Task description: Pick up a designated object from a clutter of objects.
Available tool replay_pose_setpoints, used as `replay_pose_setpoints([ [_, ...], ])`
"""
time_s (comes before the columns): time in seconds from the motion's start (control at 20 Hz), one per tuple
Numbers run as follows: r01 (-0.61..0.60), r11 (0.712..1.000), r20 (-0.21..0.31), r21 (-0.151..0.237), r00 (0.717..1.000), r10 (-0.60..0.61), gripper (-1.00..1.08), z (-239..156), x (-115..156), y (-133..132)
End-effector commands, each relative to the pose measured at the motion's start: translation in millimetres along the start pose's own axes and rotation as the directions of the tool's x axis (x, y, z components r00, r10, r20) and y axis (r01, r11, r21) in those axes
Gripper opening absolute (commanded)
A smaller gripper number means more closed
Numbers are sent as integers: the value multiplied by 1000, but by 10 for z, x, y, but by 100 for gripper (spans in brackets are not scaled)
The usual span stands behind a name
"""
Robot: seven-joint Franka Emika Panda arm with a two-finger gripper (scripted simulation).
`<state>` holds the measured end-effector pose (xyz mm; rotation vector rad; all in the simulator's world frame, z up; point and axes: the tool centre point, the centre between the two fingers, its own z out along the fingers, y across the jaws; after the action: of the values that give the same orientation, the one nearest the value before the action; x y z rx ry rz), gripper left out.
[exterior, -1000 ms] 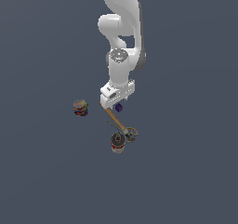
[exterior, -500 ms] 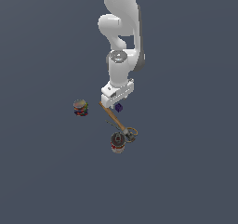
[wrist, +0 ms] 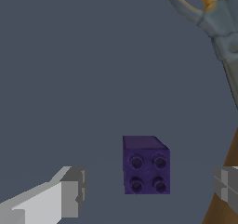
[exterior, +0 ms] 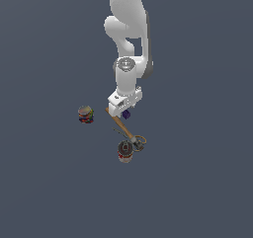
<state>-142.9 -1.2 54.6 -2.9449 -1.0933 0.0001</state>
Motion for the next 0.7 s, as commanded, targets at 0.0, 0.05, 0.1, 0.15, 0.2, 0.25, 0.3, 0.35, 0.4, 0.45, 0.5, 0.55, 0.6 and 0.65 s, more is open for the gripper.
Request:
replay_pose_setpoints([
  [0.0,1,1000,0,0,1000,-1,100,100,-4,-4],
  [0.05,1,1000,0,0,1000,-1,100,140,-6,-4],
  [0.1,1,1000,0,0,1000,-1,100,176,-7,-5],
  [0.15,2,1000,0,0,1000,-2,100,209,-7,-5],
  [0.2,2,1000,0,0,1000,-2,100,237,-8,-5],
  [0.25,2,1000,0,0,1000,-2,100,261,-8,-4],
  [0.3,2,1000,1,0,1000,-2,100,282,-7,-4],
  [0.35,2,1000,1,0,1000,-2,100,298,-7,-3],
  [0.4,2,1000,1,0,1000,-2,100,311,-7,-3],
  [0.45,2,1000,1,0,1000,-2,100,320,-6,-2],
  [0.5,2,1000,1,0,1000,-2,100,326,-6,-2],
  [0.55,2,1000,1,0,1000,-2,100,328,-5,-2],
  [0.6,2,1000,1,0,1000,-2,-100,328,-5,-2],
  [0.65,2,1000,1,0,1000,-2,-100,328,-5,-2],
])
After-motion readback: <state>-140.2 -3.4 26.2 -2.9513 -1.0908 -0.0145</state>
